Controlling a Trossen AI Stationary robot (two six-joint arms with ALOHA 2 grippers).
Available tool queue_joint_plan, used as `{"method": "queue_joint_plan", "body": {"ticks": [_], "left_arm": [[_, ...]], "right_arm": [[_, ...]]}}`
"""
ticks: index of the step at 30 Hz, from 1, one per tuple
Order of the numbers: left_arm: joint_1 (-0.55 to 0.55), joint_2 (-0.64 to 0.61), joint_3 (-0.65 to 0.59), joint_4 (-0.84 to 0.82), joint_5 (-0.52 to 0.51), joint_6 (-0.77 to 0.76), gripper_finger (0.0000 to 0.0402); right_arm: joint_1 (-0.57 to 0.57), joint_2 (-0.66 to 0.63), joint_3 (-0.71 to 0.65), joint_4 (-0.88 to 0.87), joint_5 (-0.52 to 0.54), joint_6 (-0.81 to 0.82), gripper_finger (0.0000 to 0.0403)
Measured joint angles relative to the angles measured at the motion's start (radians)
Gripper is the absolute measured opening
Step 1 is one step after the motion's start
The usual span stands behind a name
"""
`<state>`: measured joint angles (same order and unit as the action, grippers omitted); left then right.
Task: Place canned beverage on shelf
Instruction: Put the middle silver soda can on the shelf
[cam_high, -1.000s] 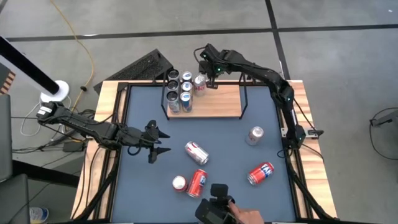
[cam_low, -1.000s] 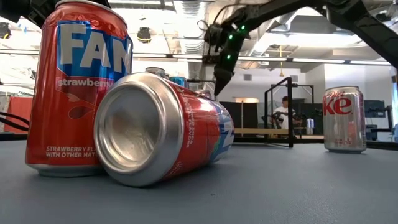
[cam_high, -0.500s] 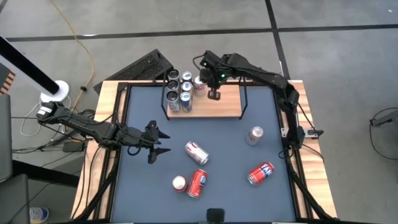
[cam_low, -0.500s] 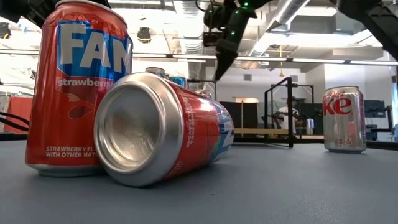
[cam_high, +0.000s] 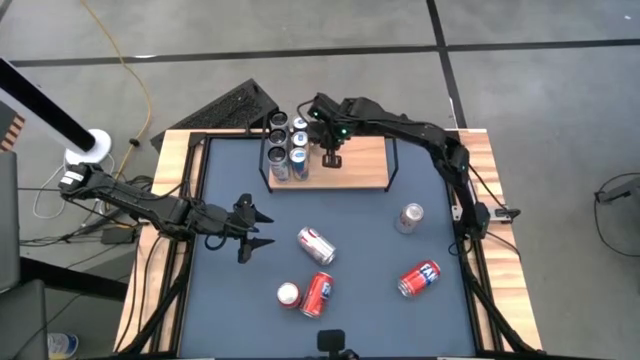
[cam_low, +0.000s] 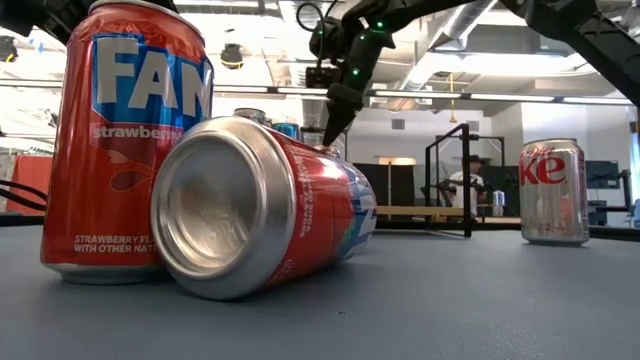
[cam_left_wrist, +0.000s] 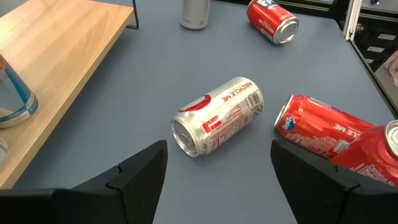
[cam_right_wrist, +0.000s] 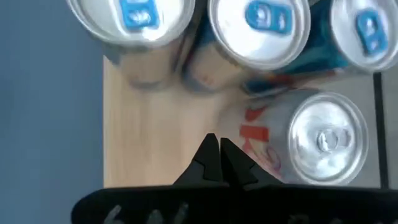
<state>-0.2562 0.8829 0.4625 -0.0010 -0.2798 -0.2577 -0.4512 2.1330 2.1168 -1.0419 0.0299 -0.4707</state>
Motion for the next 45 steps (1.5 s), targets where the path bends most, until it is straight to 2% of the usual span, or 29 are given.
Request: {"method": "queue_joint_plan", "body": {"ticks": [15,22,27,36,45], "left_arm": [[0.000,0.000,0.000,-0.001,0.000,-0.015,0.0275],[0.000,0.000,0.000,0.000,0.000,-0.018,0.0275],[0.000,0.000,0.000,0.005,0.004,-0.018,0.0275],[0.000,0.000,0.000,0.010,0.007,-0.019,0.0275],[0.000,0.000,0.000,0.011,0.007,-0.023,0.0275]], "right_arm": [[-0.068,0.002,0.000,0.026,0.024,0.017,0.0000],[-0.023,0.002,0.000,-0.004,0.022,0.017,0.0000],[-0.001,0.002,0.000,0.041,0.022,-0.008,0.0000],[-0.031,0.019,0.000,0.049,0.022,-0.008,0.0000],[-0.043,0.033,0.001,0.056,0.111,-0.009,0.0000]]}}
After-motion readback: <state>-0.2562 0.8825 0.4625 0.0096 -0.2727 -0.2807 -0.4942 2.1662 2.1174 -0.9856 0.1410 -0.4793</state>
